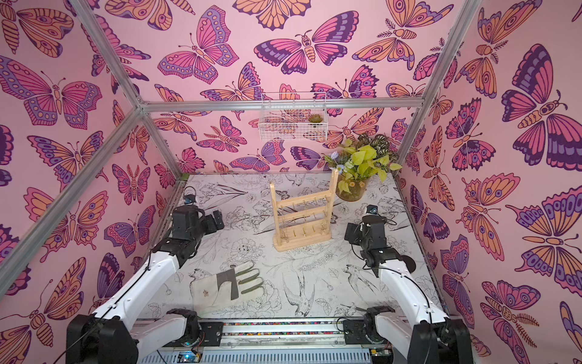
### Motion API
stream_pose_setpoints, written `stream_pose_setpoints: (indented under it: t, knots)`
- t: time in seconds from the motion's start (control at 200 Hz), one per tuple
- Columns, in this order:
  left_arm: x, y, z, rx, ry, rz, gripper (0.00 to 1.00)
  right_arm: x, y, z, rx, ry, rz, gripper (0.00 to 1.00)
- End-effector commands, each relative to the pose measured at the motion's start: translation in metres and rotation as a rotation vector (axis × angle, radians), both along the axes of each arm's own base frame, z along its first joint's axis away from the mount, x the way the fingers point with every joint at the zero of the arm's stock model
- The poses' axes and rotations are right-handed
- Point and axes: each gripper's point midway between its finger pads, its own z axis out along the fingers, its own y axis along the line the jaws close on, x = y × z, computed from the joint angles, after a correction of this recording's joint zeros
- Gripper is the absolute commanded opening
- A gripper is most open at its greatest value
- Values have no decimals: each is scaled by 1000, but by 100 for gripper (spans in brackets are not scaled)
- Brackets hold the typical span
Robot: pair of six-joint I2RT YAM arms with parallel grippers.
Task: Hang the necklace on the jewelry display stand
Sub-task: Adjust the necklace on the stand.
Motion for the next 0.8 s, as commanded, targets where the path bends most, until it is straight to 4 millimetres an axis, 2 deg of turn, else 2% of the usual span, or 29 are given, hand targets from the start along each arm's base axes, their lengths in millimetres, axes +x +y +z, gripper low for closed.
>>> stream_pose_setpoints:
  t: [0.0,0.12,0.19,0.255,0.31,0.486,0.586,0.696,0.796]
  knots:
    - [-6,-18,-18,-13,84,-63,100,-31,36,-17,143,121,120,80]
    - [-5,-24,-19,-15,91,-84,100,-44,79,-15,252,58,245,71]
    - [-6,-21,-15,-4,80,-66,100,-41,100,-6,298,-39,292,59]
    - [-6,-20,-9,-15,68,-50,100,-36,110,-2,302,-77,311,43]
    - [-7,-22,-7,-31,81,-48,100,-32,119,-1,288,-96,329,34]
    - [-12,-37,-21,-38,135,-84,100,-16,148,12,281,-207,405,29]
    - [-15,-41,-33,-27,173,-89,100,-10,165,14,285,-212,455,31]
    - [-15,-40,-39,-21,187,-84,100,-3,178,15,292,-218,476,32]
    - [-15,-42,-40,-28,192,-90,100,4,179,17,279,-245,460,31]
